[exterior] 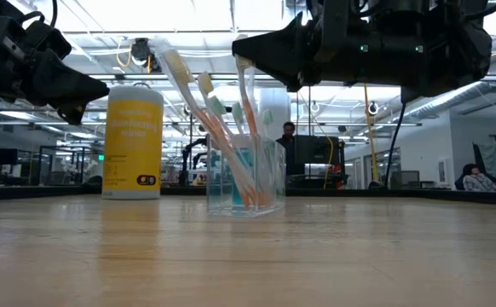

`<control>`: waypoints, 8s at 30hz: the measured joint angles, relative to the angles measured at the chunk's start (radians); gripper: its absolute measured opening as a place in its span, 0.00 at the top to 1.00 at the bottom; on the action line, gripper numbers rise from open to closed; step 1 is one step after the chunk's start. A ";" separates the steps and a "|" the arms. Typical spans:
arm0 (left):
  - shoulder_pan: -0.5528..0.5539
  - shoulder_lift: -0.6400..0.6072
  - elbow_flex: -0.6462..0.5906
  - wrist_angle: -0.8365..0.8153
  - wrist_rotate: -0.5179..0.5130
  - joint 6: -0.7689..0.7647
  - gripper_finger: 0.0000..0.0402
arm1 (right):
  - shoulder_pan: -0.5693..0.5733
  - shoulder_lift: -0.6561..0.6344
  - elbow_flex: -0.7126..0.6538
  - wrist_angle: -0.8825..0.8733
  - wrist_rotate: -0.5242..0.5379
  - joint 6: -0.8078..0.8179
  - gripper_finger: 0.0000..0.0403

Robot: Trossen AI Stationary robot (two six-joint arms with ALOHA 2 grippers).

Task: Pick & Place toothbrushing station
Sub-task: Put the orange toothbrush into the transparent organizer, then put the blue mouthwash bottle into the transparent organizer

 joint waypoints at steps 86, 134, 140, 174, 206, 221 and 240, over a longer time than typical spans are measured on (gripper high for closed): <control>0.000 0.000 0.000 0.000 0.000 0.000 0.88 | 0.680 -0.148 0.599 -2.225 -0.002 1.194 0.47; 0.000 0.000 0.000 0.000 0.000 0.000 0.88 | 0.676 -0.104 0.598 -2.170 -0.032 1.183 0.54; 0.000 0.000 0.000 0.000 0.000 0.000 0.88 | 0.676 -0.104 0.598 -2.170 -0.032 1.183 0.61; 0.000 0.000 0.000 0.000 0.000 0.000 0.88 | 0.661 -0.347 0.598 -2.022 0.080 0.955 0.76; 0.000 0.000 0.000 0.000 0.000 0.000 0.88 | -0.046 -0.538 0.244 -1.369 -0.049 -0.062 0.76; 0.000 0.000 0.000 0.000 0.001 0.000 0.88 | -0.219 -0.409 0.550 -1.805 -0.054 -0.127 0.76; 0.000 0.000 0.000 0.000 0.000 0.000 0.88 | -0.146 -0.142 0.892 -2.165 -0.055 -0.108 0.76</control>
